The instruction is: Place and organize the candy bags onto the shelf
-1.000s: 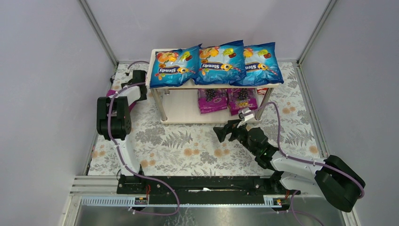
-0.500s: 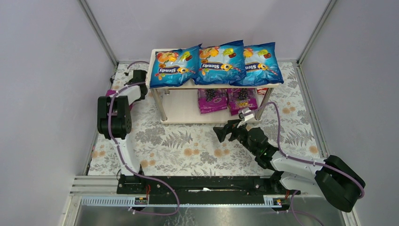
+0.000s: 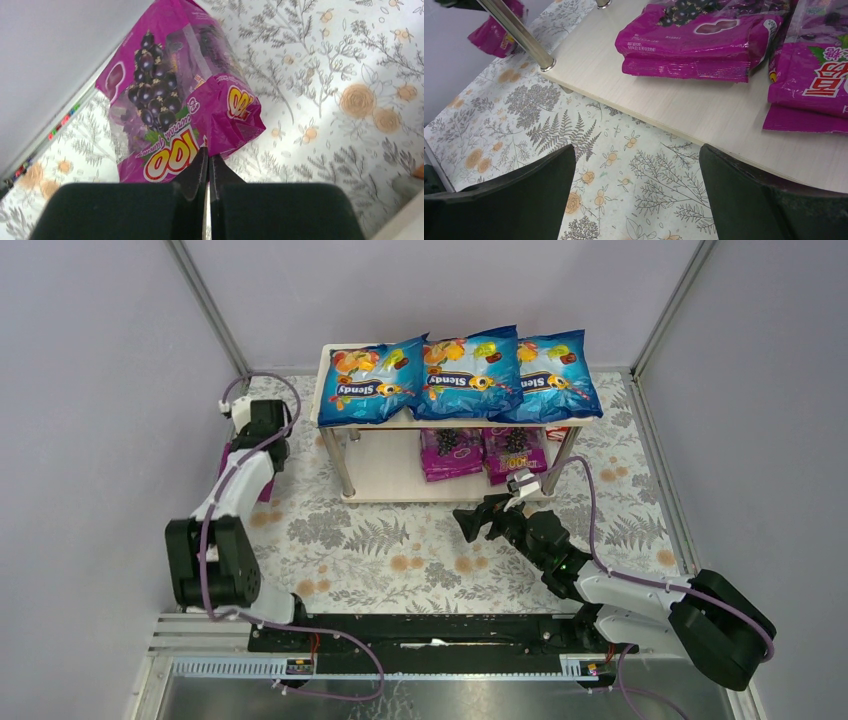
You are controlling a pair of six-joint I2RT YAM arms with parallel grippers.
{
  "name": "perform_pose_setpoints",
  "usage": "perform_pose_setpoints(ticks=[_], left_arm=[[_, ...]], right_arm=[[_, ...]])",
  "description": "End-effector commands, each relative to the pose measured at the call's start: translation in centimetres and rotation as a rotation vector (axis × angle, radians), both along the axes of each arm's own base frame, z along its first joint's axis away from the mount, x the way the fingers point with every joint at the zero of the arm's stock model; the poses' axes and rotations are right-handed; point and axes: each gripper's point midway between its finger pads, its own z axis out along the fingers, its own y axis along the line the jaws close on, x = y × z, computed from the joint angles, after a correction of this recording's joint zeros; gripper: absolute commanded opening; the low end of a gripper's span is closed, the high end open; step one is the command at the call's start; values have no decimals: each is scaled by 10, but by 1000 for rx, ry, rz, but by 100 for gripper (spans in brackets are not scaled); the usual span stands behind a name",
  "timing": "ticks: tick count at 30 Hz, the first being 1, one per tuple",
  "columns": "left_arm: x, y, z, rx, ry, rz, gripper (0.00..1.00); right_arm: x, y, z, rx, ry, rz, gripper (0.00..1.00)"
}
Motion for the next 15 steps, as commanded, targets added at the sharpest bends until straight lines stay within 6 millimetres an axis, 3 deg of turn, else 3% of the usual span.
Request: perform_pose_setpoints(ticks=[1,5,9,13,15], left_arm=[[-39,-13,9,-103,-78,24,0],[-69,-34,12,-206,-125,-7,0],[-89,-70,19,-358,-202,-97,0],[-108,-96,22,-412,-196,-205,0],[-116,-118,26,-430,-192,-287,0]], right_arm=[[9,1,19,36,-50,-25,100],[11,3,16,27,-38,-25,100],[12,6,13,16,-26,-18,100],[17,10,10,-6,-6,-22,100],[17,11,8,-4,-4,-21,100]])
